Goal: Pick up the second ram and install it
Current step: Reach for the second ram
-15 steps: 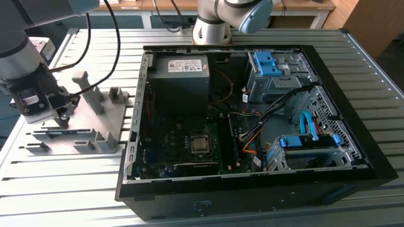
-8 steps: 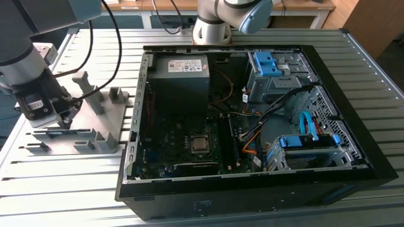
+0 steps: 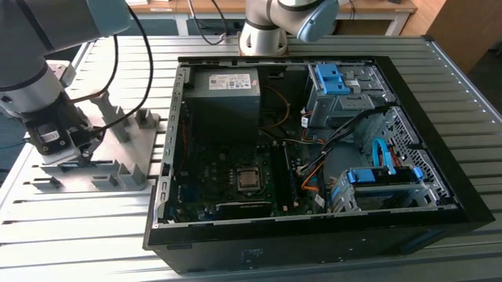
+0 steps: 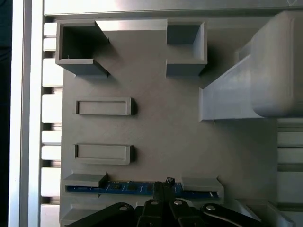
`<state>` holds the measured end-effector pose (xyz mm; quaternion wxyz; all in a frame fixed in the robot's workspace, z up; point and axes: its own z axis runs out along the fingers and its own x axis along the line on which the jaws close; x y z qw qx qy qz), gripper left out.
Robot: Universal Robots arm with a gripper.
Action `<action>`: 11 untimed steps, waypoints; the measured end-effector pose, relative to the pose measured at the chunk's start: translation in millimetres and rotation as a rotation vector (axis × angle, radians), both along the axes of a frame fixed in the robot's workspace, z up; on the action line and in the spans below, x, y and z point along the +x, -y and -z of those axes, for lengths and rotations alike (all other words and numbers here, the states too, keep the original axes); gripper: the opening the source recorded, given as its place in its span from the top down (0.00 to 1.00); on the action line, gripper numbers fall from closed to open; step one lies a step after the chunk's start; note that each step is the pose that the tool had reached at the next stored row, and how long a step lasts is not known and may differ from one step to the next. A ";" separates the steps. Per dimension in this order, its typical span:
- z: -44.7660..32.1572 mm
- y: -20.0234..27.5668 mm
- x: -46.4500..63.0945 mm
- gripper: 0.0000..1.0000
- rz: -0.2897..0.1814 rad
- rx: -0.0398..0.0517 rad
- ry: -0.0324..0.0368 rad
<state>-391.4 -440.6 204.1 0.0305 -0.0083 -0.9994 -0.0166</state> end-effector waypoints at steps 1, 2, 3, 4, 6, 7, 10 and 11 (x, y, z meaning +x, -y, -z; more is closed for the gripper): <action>1.2 0.1 -0.1 0.90 0.000 -0.0007 -0.0010; 2.4 0.1 -0.6 0.90 0.000 -0.0013 -0.0013; 2.3 -0.1 -2.2 0.90 0.000 -0.0017 -0.0016; 2.4 -0.1 -4.0 0.90 -0.001 -0.0015 -0.0011; 1.6 -0.4 -6.8 0.90 0.000 -0.0006 0.0046; 0.8 -0.5 -7.4 0.90 0.000 0.0014 0.0100; -9.4 -0.3 -7.5 0.90 0.000 0.0014 0.0133; -13.4 -0.3 -7.5 0.90 0.000 0.0015 0.0133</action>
